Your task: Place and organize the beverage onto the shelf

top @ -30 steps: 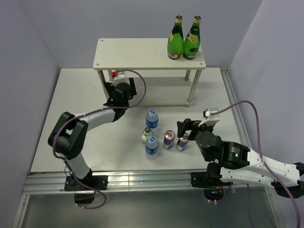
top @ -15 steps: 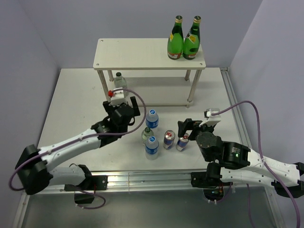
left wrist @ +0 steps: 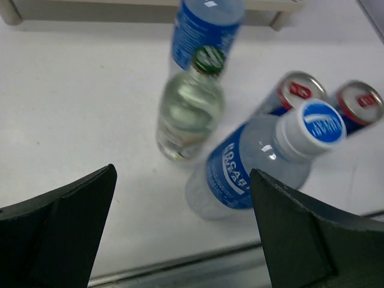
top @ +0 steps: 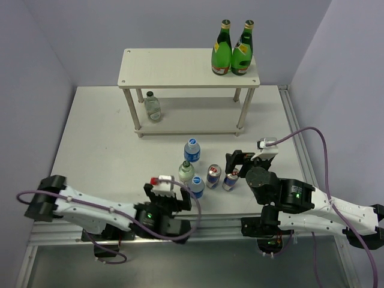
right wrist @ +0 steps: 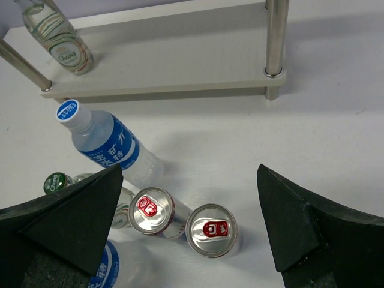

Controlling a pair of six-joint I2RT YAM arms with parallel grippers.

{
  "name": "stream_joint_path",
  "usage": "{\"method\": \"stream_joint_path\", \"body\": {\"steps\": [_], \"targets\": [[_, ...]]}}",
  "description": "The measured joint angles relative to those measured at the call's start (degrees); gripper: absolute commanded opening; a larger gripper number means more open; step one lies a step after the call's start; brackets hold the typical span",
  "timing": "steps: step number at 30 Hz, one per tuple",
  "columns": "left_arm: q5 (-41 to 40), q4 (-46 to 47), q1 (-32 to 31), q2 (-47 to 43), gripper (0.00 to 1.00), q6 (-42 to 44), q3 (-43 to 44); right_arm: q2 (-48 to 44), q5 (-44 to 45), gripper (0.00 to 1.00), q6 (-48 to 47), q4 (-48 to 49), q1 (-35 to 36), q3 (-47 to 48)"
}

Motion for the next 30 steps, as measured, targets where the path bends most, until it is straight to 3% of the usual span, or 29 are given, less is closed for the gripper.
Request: {"method": "stream_joint_path", "body": {"steps": [3,8,19,22,27,30], "targets": [[-2.25,-14.58,-7.98,13.11,0.99,-15.78,8.66,-0.15,0.09,1.00,0.17,-0.17,0.11,0.00],[-2.19,-24.63,-12.20,34.53,0.99,-26.53,18.34,-0.55,0.20,1.00,0.50,-0.22,0.17,0.00],[-3.04,-30.58,-12.04,33.40,0.99,-31.34,18.67,-0.94,0.20,1.00,0.94,-0.66,0.39,0.00],[-2.99,-21.86,-12.04,31.32,0.99,-25.24,16.63,-0.94,0.20,1.00,0.98,-0.66,0.39,0.00],[1.14,7.19,-11.41,22.88,0.99,-0.26,6.54,-1.03,0.20,1.00,1.18,-0.68,0.55,0.00],[2.08,13.70,-10.23,21.20,0.99,5.53,5.03,-1.33,0.20,1.00,1.38,-0.72,0.66,0.00]]}}
